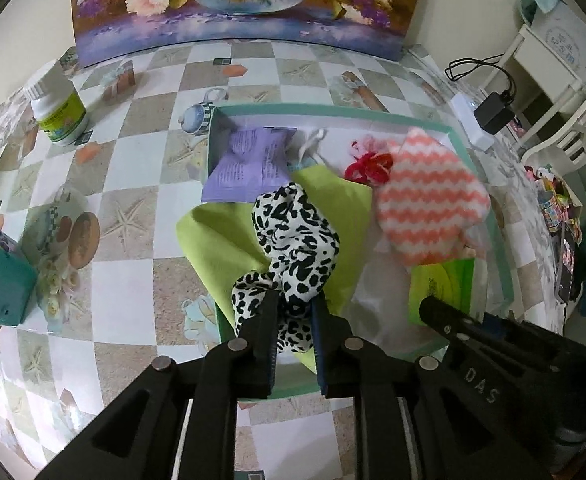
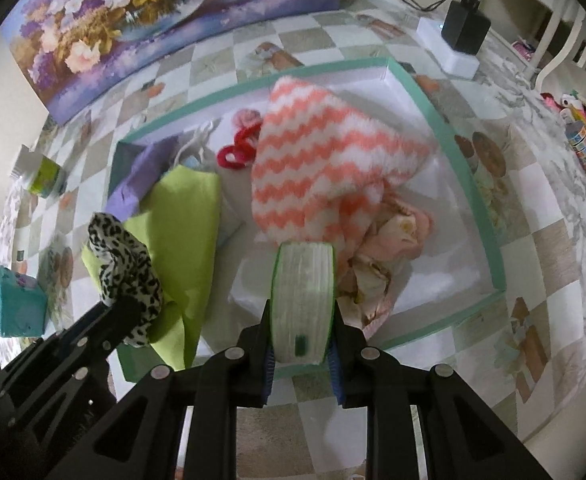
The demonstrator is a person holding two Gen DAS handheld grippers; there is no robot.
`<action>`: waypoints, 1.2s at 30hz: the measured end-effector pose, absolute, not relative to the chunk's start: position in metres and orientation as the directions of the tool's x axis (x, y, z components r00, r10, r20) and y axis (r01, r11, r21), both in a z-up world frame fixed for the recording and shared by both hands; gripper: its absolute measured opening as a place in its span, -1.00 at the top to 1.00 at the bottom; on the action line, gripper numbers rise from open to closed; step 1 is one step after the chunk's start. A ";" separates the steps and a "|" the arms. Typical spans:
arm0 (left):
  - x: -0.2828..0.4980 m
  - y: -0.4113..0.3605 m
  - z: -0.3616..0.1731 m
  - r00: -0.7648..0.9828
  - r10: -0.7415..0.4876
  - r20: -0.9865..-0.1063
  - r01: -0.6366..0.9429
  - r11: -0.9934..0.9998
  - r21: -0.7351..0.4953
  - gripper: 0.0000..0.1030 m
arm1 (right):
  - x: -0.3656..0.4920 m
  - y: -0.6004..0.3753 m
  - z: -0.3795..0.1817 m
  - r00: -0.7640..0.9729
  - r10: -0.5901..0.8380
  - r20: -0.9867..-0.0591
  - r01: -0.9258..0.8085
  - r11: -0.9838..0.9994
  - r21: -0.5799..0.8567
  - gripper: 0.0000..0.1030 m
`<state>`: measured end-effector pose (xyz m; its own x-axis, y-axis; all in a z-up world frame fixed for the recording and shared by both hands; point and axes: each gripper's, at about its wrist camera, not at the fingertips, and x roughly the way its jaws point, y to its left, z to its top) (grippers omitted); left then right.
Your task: Organize soft objects
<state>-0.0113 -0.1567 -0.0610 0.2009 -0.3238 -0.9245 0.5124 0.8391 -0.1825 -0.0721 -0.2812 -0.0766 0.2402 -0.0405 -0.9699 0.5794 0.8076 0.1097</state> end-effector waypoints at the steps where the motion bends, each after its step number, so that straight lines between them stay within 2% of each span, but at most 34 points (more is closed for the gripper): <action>1: -0.011 -0.157 -0.060 0.196 -0.329 -0.924 0.512 0.838 -0.190 0.63 | -0.072 -0.281 -0.078 0.235 -0.039 -0.971 0.581 0.807 0.108 0.50; 4: -0.011 -0.156 -0.058 0.179 -0.345 -0.921 0.506 0.835 -0.214 0.24 | -0.072 -0.281 -0.077 0.234 -0.041 -0.971 0.585 0.804 0.107 0.50; 5: -0.011 -0.155 -0.055 0.177 -0.354 -0.918 0.502 0.835 -0.225 0.03 | -0.073 -0.280 -0.076 0.234 -0.044 -0.971 0.586 0.804 0.105 0.50; 6: -0.010 -0.154 -0.053 0.179 -0.356 -0.917 0.499 0.836 -0.227 -0.04 | -0.072 -0.280 -0.076 0.233 -0.047 -0.971 0.587 0.803 0.102 0.47; 9: -0.009 -0.151 -0.047 0.193 -0.359 -0.913 0.492 0.841 -0.227 -0.07 | -0.073 -0.282 -0.074 0.232 -0.061 -0.971 0.597 0.797 0.093 0.34; 11: -0.008 -0.148 -0.043 0.194 -0.371 -0.908 0.484 0.842 -0.241 -0.07 | -0.073 -0.284 -0.069 0.242 -0.071 -0.968 0.603 0.792 0.093 0.14; 16: -0.001 -0.135 -0.033 0.209 -0.392 -0.896 0.438 0.857 -0.273 -0.12 | -0.075 -0.287 -0.060 0.276 -0.085 -0.957 0.612 0.784 0.107 0.11; 17: 0.000 -0.133 -0.031 0.220 -0.389 -0.894 0.428 0.862 -0.270 -0.22 | -0.076 -0.288 -0.059 0.279 -0.088 -0.956 0.615 0.781 0.107 0.10; 18: 0.002 -0.129 -0.029 0.234 -0.382 -0.894 0.415 0.871 -0.263 -0.41 | -0.077 -0.289 -0.057 0.282 -0.092 -0.955 0.617 0.780 0.107 0.09; 20: 0.007 -0.119 -0.026 0.276 -0.337 -0.900 0.372 0.901 -0.223 -0.60 | -0.076 -0.291 -0.054 0.287 -0.107 -0.952 0.621 0.777 0.100 0.00; 26: 0.025 -0.091 -0.036 0.320 -0.161 -0.934 0.242 0.967 -0.083 -0.64 | -0.073 -0.289 -0.046 0.293 -0.159 -0.943 0.613 0.788 0.058 -0.28; 27: 0.028 -0.086 -0.039 0.315 -0.143 -0.938 0.222 0.972 -0.074 -0.74 | -0.072 -0.287 -0.045 0.290 -0.168 -0.942 0.609 0.792 0.046 -0.32; 29: 0.033 -0.076 -0.044 0.299 -0.129 -0.945 0.184 0.980 -0.076 -0.88 | -0.070 -0.284 -0.045 0.280 -0.194 -0.940 0.598 0.801 0.013 -0.44; 34: 0.037 -0.062 -0.045 0.306 -0.127 -0.943 0.144 0.986 -0.086 -0.89 | -0.069 -0.280 -0.042 0.297 -0.222 -0.929 0.582 0.813 -0.008 -0.72; 36: 0.036 -0.061 -0.044 0.316 -0.111 -0.942 0.141 0.988 -0.069 -0.99 | -0.069 -0.279 -0.039 0.311 -0.229 -0.922 0.580 0.815 -0.007 -0.88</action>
